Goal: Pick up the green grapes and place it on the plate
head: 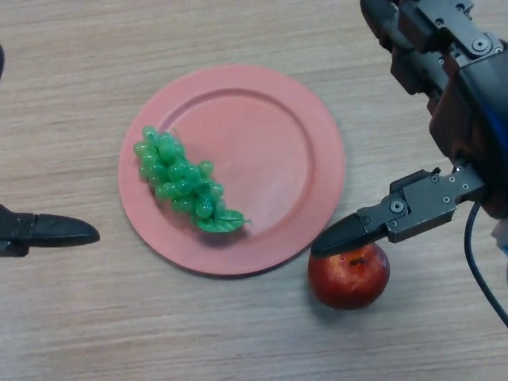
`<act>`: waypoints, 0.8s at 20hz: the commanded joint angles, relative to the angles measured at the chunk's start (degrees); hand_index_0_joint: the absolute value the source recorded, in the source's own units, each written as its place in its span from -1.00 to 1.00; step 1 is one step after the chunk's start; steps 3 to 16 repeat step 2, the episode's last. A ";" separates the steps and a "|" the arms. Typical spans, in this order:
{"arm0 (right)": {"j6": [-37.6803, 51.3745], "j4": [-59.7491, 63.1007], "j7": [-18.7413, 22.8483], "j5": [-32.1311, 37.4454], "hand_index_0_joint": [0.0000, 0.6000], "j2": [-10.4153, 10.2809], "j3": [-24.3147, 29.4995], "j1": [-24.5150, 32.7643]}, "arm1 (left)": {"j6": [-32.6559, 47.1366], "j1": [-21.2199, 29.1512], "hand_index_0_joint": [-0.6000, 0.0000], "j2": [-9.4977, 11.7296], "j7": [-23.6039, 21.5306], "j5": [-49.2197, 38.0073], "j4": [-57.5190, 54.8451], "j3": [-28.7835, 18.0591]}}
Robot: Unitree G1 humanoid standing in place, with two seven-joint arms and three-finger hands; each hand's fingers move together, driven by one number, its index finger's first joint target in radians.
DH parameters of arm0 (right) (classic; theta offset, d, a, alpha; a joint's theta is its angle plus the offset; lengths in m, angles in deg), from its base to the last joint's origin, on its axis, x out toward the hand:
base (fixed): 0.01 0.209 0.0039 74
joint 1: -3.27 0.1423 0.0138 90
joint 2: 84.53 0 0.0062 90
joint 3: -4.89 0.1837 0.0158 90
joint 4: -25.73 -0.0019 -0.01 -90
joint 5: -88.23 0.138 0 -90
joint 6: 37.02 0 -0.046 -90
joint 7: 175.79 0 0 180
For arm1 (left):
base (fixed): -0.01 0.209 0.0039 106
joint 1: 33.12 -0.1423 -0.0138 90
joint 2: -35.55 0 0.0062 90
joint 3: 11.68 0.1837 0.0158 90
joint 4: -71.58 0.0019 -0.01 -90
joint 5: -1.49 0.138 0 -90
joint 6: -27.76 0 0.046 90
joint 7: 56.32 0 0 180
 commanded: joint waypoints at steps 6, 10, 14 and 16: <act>4.55 -3.00 0.69 2.16 -1.00 0.59 2.51 1.43 | 3.80 1.63 1.00 2.13 -0.30 -1.77 -5.17 -3.83; 4.55 -3.00 0.69 2.16 -1.00 0.59 2.51 1.43 | 3.80 1.63 1.00 2.13 -0.30 -1.77 -5.17 -3.83; 4.55 -3.00 0.69 2.16 -1.00 0.59 2.51 1.43 | 3.80 1.63 1.00 2.13 -0.30 -1.77 -5.17 -3.83; 4.55 -3.00 0.69 2.16 -1.00 0.59 2.51 1.43 | 3.80 1.63 1.00 2.13 -0.30 -1.77 -5.17 -3.83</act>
